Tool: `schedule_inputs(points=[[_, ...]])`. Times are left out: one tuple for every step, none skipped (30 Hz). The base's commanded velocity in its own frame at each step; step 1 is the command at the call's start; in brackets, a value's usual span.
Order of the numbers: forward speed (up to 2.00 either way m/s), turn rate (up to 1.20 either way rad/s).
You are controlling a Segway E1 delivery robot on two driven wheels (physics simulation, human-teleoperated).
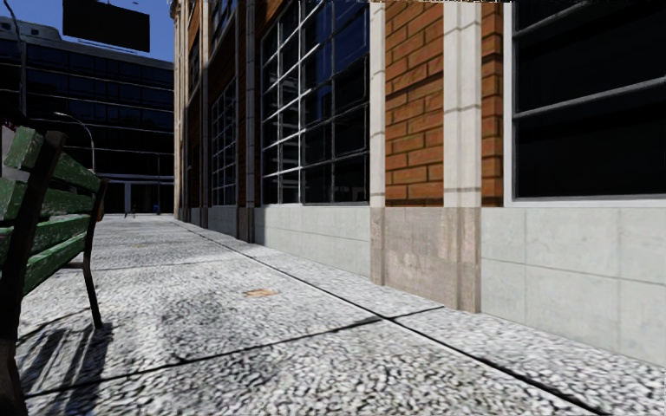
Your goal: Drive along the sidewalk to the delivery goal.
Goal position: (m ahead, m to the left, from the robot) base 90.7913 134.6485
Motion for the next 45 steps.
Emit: schedule_inputs(points=[[0.0,1.04],[0.0,1.04],[0.0,1.04],[0.0,1.04],[0.0,1.04],[0.0,1.04],[0.0,1.04],[0.0,1.04],[0.0,1.04],[0.0,0.91],[0.0,0.03],[0.0,0.0],[0.0,0.0],[0.0,0.0],[0.0,0.0],[0.0,0.0],[0.0,0.0],[0.0,0.0],[0.0,0.0],[0.0,0.0],[0.0,0.0],[0.0,0.0],[0.0,0.0],[0.0,0.0],[0.0,-0.01],[0.0,-0.2],[0.0,-0.34],[0.0,-0.34],[0.0,-1.01],[0.0,-1.02],[0.0,-1.02],[0.0,-1.03],[0.0,-1.03],[0.0,-1.03],[0.0,-1.03],[0.0,-1.03],[0.0,-1.03],[0.0,-0.87],[0.0,0.0],[0.0,0.0],[0.0,0.0],[0.0,0.0],[0.0,0.0],[0.0,0.0],[0.0,0.0]])
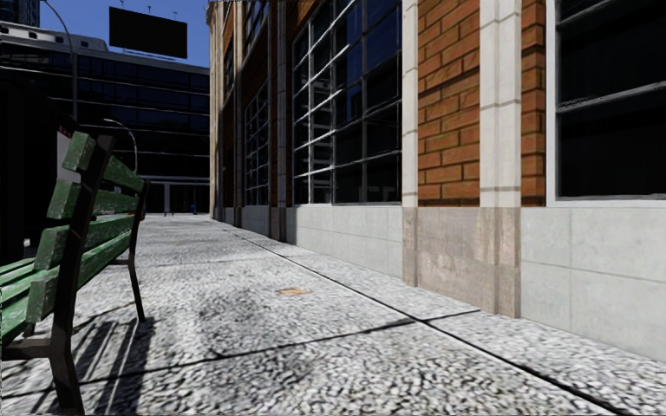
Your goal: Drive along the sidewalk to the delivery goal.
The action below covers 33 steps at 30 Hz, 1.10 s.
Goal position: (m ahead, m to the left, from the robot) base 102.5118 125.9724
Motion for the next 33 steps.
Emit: schedule_inputs(points=[[0.0,0.0],[0.0,0.0],[0.0,0.0],[0.0,0.0],[0.09,0.0],[0.32,0.0],[0.32,0.0],[0.5,0.0],[0.7,0.0],[0.88,0.0],[1.06,0.0],[1.06,0.0],[1.16,0.0],[1.21,0.0],[1.24,0.0],[1.25,0.0],[1.25,0.0],[1.26,0.0],[1.26,0.0],[1.26,0.0],[1.27,0.0],[1.27,0.0],[1.27,0.0],[1.27,0.0],[1.27,0.0],[1.27,0.0],[1.27,0.0],[1.27,0.0],[1.27,0.0],[1.27,0.0],[1.27,0.0],[1.27,0.16],[1.27,0.44]])
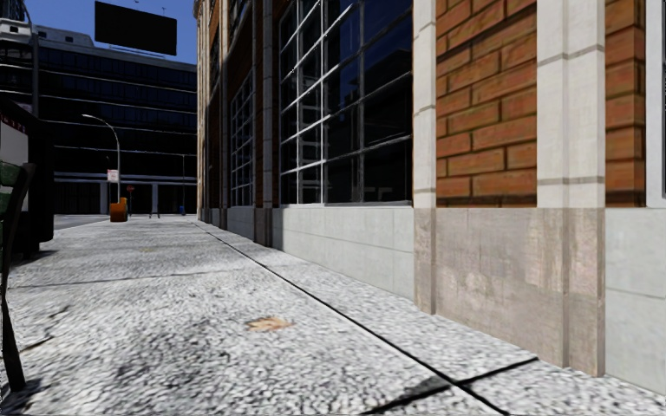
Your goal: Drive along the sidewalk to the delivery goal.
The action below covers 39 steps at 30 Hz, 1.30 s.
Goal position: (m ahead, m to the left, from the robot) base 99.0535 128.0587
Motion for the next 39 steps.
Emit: schedule_inputs(points=[[1.27,0.44],[1.27,0.66],[1.27,0.75],[1.27,0.8],[1.27,0.81],[1.27,0.81],[1.27,0.11],[1.27,0.06],[1.27,0.05],[1.27,0.05],[1.27,0.04],[1.27,0.04],[1.27,0.11],[1.27,0.26],[1.27,0.45],[1.27,0.45],[1.27,0.64],[1.27,0.72],[1.27,0.73],[1.27,0.74],[1.27,0.74],[1.27,0.74],[1.27,0.67],[1.27,0.19],[1.27,0.12],[1.27,0.09],[1.27,0.09],[1.27,0.08],[1.27,0.07],[1.27,0.06],[1.27,0.06],[1.27,0.06],[1.27,0.09],[1.27,0.27],[1.27,0.48],[1.27,0.73],[1.27,0.92],[1.27,0.92],[1.27,0.99]])
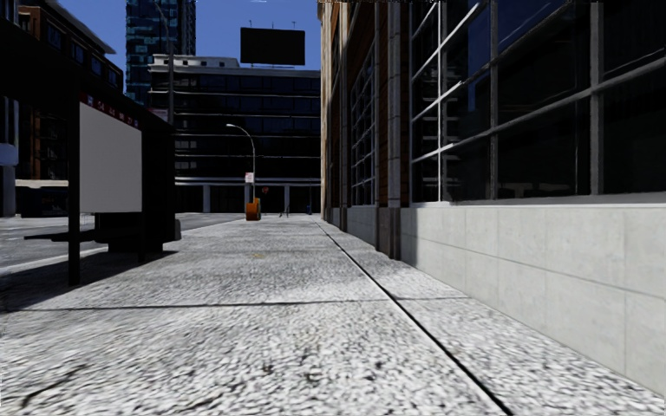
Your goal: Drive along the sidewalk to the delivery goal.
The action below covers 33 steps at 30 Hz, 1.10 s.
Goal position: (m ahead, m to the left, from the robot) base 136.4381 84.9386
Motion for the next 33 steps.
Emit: schedule_inputs(points=[[1.27,1.01],[1.27,1.01],[1.27,0.56],[1.27,0.0],[1.27,0.0],[1.27,0.0],[1.27,0.0],[1.27,0.0],[1.27,0.0],[1.27,0.0],[1.27,0.0],[1.27,0.0],[1.27,0.0],[1.27,0.0],[1.3,0.0],[1.4,0.0],[1.46,0.0],[1.46,0.0],[1.47,0.0],[1.47,0.0],[1.48,0.0],[1.48,0.0],[1.48,0.0],[1.48,0.0],[1.49,0.0],[1.51,0.01],[1.58,0.48],[1.64,0.69],[1.64,0.69],[1.68,0.8],[1.74,0.83],[1.81,0.35],[1.81,0.35]])
